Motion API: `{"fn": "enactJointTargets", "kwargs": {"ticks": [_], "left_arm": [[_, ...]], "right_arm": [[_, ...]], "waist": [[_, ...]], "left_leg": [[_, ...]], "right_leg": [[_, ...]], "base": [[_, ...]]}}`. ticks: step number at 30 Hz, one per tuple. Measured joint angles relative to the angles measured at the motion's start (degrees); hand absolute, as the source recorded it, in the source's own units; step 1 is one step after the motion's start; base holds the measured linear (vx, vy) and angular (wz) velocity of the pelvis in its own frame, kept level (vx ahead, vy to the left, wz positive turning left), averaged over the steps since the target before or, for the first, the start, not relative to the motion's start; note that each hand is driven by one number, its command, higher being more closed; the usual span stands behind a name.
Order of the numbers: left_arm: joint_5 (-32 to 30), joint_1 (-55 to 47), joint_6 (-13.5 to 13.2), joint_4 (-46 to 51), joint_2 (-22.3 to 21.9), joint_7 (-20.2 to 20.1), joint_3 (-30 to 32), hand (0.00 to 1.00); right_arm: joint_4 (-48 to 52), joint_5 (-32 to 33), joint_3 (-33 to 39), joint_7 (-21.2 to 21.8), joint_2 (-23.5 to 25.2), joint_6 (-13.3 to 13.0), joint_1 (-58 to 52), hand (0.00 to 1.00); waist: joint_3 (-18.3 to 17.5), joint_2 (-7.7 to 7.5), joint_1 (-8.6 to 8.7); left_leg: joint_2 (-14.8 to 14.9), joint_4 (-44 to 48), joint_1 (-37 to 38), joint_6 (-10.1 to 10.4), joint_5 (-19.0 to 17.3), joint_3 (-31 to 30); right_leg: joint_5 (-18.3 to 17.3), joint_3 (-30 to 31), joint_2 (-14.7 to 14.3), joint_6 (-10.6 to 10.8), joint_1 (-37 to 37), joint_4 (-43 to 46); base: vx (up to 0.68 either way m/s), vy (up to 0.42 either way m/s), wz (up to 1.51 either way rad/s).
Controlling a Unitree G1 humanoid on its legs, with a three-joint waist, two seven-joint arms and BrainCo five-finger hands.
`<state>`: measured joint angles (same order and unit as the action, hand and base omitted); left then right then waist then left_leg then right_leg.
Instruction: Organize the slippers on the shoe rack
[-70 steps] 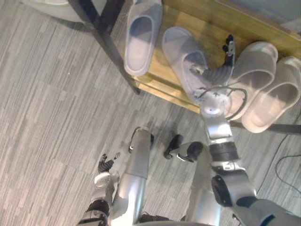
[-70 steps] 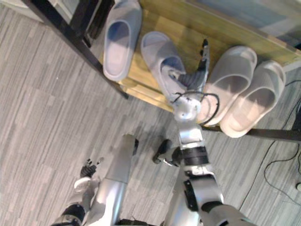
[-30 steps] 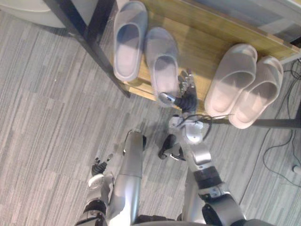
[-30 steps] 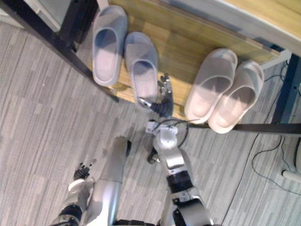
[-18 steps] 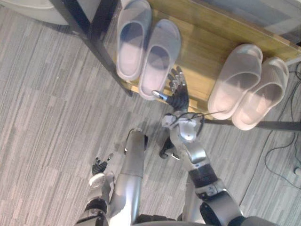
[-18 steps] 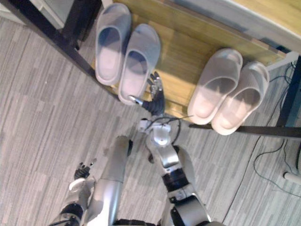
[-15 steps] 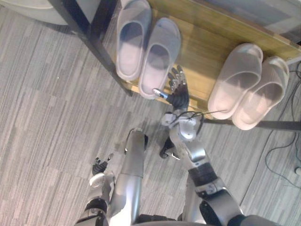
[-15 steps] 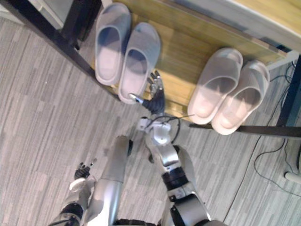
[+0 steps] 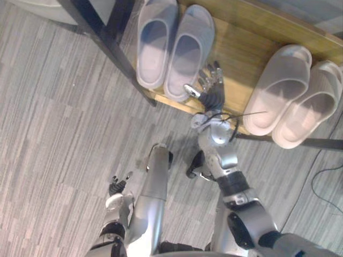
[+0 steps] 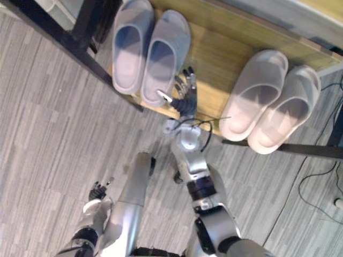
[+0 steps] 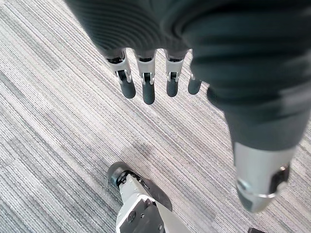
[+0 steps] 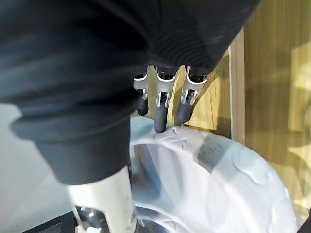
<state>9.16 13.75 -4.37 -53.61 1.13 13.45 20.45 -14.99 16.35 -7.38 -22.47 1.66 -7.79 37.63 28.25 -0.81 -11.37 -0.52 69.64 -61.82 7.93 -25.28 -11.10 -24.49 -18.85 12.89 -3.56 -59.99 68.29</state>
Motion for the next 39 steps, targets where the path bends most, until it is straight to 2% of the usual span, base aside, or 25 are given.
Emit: {"fn": "enactJointTargets", "kwargs": {"ticks": [3,9,13,14,17,20,23,25,27,31,34,39], "left_arm": [[0.0,0.1,0.0,0.1,-0.1,-0.1,0.0,0.00],[0.1,-0.5,0.0,1.3,-0.7,-0.6,0.0,0.00],[0.1,-2.2,0.0,2.4,-1.0,-1.6,-0.4,0.00],[0.1,-3.2,-0.2,2.5,-0.6,-1.6,-1.2,0.00],[-0.1,-6.0,-0.4,2.9,0.4,-2.5,-3.0,0.00],[-0.3,-8.7,-0.3,3.2,1.1,-2.8,-5.5,0.00],[-1.4,-11.0,-0.3,1.9,1.8,-4.1,-9.0,0.00],[-3.3,-11.6,-0.3,-0.2,2.3,-5.2,-12.8,0.00],[-5.0,-11.7,-0.2,-1.7,2.8,-6.0,-15.2,0.00],[-5.7,-12.9,0.2,-3.1,3.3,-6.6,-17.7,0.00],[-6.6,-13.9,0.4,-3.3,3.3,-7.2,-19.3,0.00],[-8.1,-14.0,0.5,-3.4,3.7,-7.5,-20.6,0.00]], "right_arm": [[0.3,-0.1,0.0,0.8,-0.2,0.4,-0.8,0.00],[3.4,-1.4,-0.1,3.5,-0.1,2.1,-11.0,0.00],[7.1,-4.7,-0.2,4.7,-0.2,2.7,-18.3,0.00],[8.4,-5.5,-0.3,5.6,-0.6,2.7,-20.9,0.00],[10.6,-8.0,-1.6,7.3,-2.2,2.7,-25.8,0.00],[10.8,-9.9,-1.8,9.3,-2.7,2.7,-31.4,0.00],[8.9,-12.0,-1.8,11.5,-3.2,2.7,-36.9,0.00],[4.3,-14.2,-1.7,12.8,-4.0,2.7,-39.1,0.00],[-2.6,-16.4,0.0,13.8,-4.5,3.3,-39.9,0.00],[-13.7,-19.3,3.6,14.6,-5.5,4.9,-41.2,0.00],[-21.4,-21.8,5.9,14.6,-6.0,5.8,-41.1,0.00],[-32.2,-23.5,9.1,14.6,-6.3,6.7,-41.0,0.00]], "waist": [[0.0,0.04,0.05],[0.2,0.29,0.76],[0.1,0.22,2.14],[0.1,0.15,2.27],[-0.5,-0.35,2.74],[-4.7,-0.56,3.45],[-9.3,-1.73,4.47],[-12.6,-2.14,5.44],[-14.4,-2.09,6.43],[-17.0,-1.36,7.30],[-18.4,-0.50,8.12],[-19.8,0.45,8.18]], "left_leg": [[0.0,0.0,0.7,0.0,0.0,0.3],[0.9,-3.0,7.2,-0.7,0.1,1.1],[1.2,-8.6,14.0,-1.6,1.0,2.2],[1.7,-11.5,17.4,-1.4,1.7,3.0],[2.5,-19.0,25.1,-1.6,3.8,4.2],[2.9,-25.7,30.0,-2.0,5.8,4.4],[2.9,-34.7,37.3,-2.4,8.6,5.5],[2.9,-41.1,41.8,-2.7,10.8,6.0],[3.3,-47.1,46.4,-3.0,12.9,6.2],[3.2,-56.4,52.8,-3.8,16.6,7.2],[2.8,-60.8,56.3,-4.2,18.2,7.5],[2.1,-63.0,59.2,-4.5,18.7,7.5]], "right_leg": [[0.0,0.2,0.0,0.0,0.6,0.0],[0.3,0.2,-0.6,0.5,7.1,-3.4],[1.5,0.2,-0.7,0.8,13.2,-8.3],[2.7,0.1,-1.2,-0.1,16.3,-11.2],[5.2,-0.1,-2.2,-0.3,23.4,-18.2],[7.3,-1.2,-3.1,0.0,28.5,-24.9],[9.7,-1.2,-3.9,0.9,34.8,-32.7],[12.1,-1.1,-4.9,1.5,38.8,-38.8],[14.9,-1.1,-6.1,2.2,43.4,-45.6],[20.0,-0.7,-7.7,3.4,50.0,-56.6],[23.3,-0.7,-8.4,4.2,54.5,-63.6],[26.4,-0.5,-9.0,5.0,59.6,-70.6]], "base": [[0.00,0.000,0.00],[0.01,0.014,-0.05],[0.06,-0.002,-0.03],[0.10,-0.013,-0.13],[0.13,-0.006,-0.11],[0.16,0.010,0.03],[0.17,0.025,-0.03],[0.19,0.049,-0.07],[0.13,0.052,-0.08],[0.11,0.060,-0.09],[0.10,0.061,-0.03],[0.05,0.046,0.00]]}}
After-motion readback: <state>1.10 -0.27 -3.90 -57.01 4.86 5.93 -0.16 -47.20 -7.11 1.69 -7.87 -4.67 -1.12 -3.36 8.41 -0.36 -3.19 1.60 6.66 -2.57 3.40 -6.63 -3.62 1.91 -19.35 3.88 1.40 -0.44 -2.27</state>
